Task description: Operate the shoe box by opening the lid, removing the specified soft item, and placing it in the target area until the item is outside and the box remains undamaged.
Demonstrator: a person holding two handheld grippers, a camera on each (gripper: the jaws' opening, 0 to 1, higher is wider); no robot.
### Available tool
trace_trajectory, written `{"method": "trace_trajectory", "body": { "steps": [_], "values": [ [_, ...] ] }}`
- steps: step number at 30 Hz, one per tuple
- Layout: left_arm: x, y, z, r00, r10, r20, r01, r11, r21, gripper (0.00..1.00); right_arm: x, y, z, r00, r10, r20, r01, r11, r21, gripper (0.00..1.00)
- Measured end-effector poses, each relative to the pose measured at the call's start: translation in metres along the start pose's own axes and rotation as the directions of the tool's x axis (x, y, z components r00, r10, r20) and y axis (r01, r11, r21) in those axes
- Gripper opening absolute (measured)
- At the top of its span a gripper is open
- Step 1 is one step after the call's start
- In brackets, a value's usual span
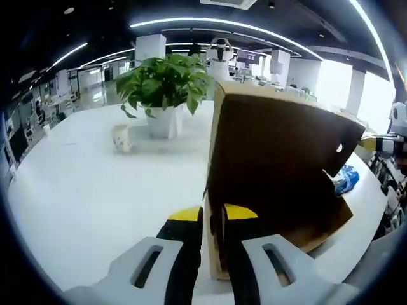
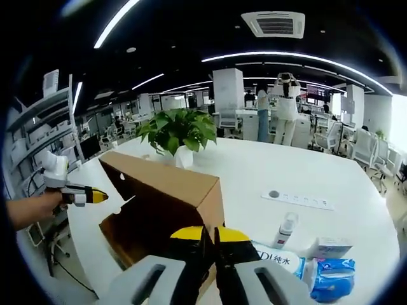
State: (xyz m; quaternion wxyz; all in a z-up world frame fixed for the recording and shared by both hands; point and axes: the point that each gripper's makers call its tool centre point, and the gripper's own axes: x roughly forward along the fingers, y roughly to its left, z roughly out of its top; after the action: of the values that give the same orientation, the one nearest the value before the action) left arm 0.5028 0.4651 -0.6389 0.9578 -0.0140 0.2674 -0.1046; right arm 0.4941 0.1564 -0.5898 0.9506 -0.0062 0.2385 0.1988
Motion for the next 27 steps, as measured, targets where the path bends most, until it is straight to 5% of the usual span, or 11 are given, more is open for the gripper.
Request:
{"method": "trace_trajectory", "body": {
  "steps": [27],
  "values": [
    [0.001,-0.006,0.040,0.997,-0.062,0.052,0.056,0.992,0.113,0.12,-0.003,0.003,0.003,1.000,0.011,0.012,-0.011,0.999,-0.044,0.04]
  ]
}}
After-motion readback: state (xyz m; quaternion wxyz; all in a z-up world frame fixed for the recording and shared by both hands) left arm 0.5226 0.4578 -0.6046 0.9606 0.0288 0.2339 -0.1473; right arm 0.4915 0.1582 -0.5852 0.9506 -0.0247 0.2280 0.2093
